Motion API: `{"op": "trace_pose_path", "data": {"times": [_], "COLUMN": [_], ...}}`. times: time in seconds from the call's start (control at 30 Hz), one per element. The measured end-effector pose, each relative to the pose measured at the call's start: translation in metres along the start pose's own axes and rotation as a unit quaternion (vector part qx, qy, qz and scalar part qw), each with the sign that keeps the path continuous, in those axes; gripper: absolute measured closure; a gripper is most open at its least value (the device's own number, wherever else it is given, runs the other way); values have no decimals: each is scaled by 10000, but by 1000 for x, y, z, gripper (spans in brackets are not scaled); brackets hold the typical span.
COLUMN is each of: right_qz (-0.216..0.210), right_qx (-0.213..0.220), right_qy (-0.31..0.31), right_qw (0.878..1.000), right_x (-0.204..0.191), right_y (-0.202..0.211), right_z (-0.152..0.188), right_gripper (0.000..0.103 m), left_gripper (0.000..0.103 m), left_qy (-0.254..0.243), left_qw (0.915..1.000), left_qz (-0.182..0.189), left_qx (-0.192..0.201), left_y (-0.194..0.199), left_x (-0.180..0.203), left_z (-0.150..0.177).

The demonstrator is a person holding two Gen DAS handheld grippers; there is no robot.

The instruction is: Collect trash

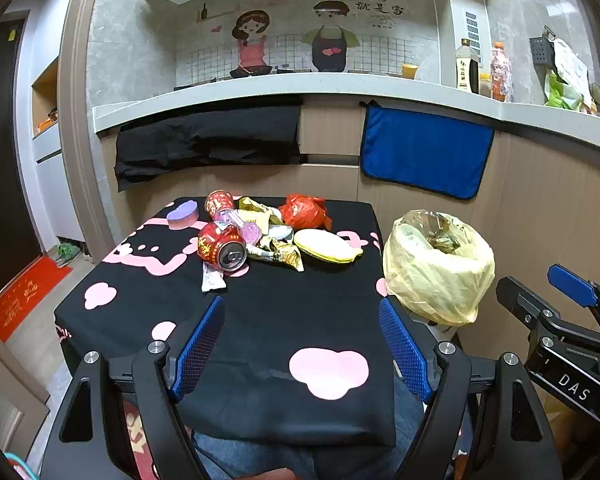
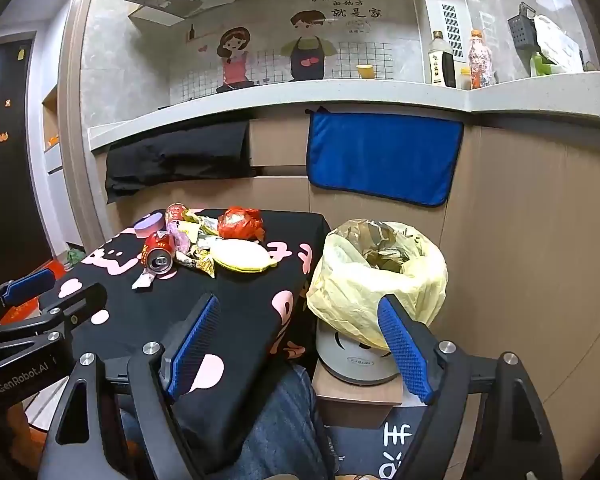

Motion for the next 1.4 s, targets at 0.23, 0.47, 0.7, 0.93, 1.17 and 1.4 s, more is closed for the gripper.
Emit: {"op": "trace_pose_path", "data": {"times": [0.23,0.47,0.7,0.93,1.17,1.4], "right_qz": [4,14,28,74,77,74], "right_qx": [-6,42,44,112,116,116], "right_qy": [14,11,25,-38,-42,-45], "right_qw": [10000,10000,10000,9999,9999,9999], "right_x": [-3,-1,-2,1,1,1], "right_y": [-1,2,3,7,7,8], "right_z": [-1,-4,-5,-8,-8,-8], "right_gripper": [24,24,24,24,24,24], "left_gripper": [24,24,24,24,24,24], "left_qy": [-9,-65,-109,-124,-120,-123], "left_qw": [10000,10000,9999,9999,9999,9999], "left_qz": [8,19,46,56,56,58], "left_qx": [8,62,85,94,97,106], "left_y": [1,1,3,4,4,4], "left_x": [-2,2,5,6,6,7], "left_z": [-3,-2,0,1,0,0]}}
Point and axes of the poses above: each gripper's, at about its wrist camera, not at the fingertips, and y roughly against the way its jaws point, x to its right, z to its underside, the point moved 4 cm from there along -y, roughly the way its jaws point
